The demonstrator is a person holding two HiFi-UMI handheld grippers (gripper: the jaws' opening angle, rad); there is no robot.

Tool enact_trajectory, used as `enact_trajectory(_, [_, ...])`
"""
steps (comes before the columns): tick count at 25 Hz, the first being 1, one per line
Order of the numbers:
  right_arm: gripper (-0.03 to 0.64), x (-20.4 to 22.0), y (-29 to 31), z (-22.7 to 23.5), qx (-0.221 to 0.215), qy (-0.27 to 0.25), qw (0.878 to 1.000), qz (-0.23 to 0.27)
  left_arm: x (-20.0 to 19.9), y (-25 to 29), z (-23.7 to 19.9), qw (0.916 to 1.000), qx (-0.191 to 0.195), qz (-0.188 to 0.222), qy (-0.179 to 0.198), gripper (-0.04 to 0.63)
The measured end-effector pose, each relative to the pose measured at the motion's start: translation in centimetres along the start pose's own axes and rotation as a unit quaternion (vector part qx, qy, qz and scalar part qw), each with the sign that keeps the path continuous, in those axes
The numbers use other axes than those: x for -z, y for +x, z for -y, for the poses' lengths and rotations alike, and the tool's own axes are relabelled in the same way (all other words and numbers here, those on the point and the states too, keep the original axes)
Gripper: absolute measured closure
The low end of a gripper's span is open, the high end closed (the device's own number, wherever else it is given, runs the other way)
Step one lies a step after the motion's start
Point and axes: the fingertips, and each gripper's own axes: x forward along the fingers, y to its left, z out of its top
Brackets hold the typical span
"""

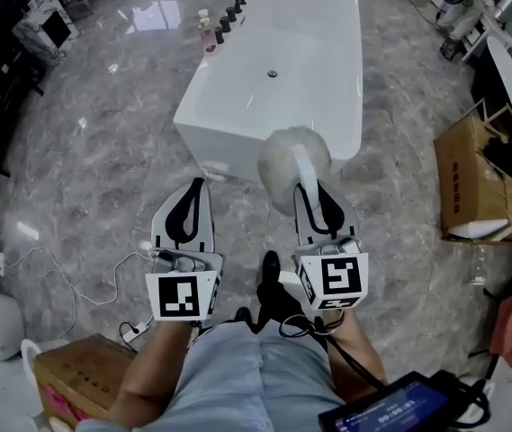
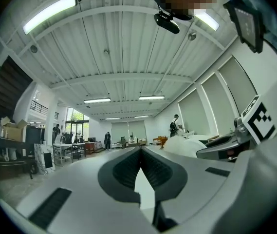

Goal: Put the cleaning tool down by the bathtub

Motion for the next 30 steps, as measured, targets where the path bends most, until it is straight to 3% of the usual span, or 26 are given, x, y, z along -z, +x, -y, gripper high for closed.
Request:
enact_trajectory(11, [0.514,-1.4,8.7,7.2,-0.065,0.011,0.998,0.01,-1.4,10.6,0.9,0.9985,-0.047,-0.006,0.026,0.581])
enact_trajectory(18, [0.515,-2.6,10.8,6.3,-0.097,0.007,0.995,0.022,-2.1,10.6,-0.9,0.9959,-0.087,-0.011,0.021,0.581])
enact_trajectory(30, [0.514,-3.8,15.5,3.9,-0.125,-0.016,0.992,0.022,-1.2,12.3,-5.6,0.9934,-0.113,-0.005,0.016,0.581])
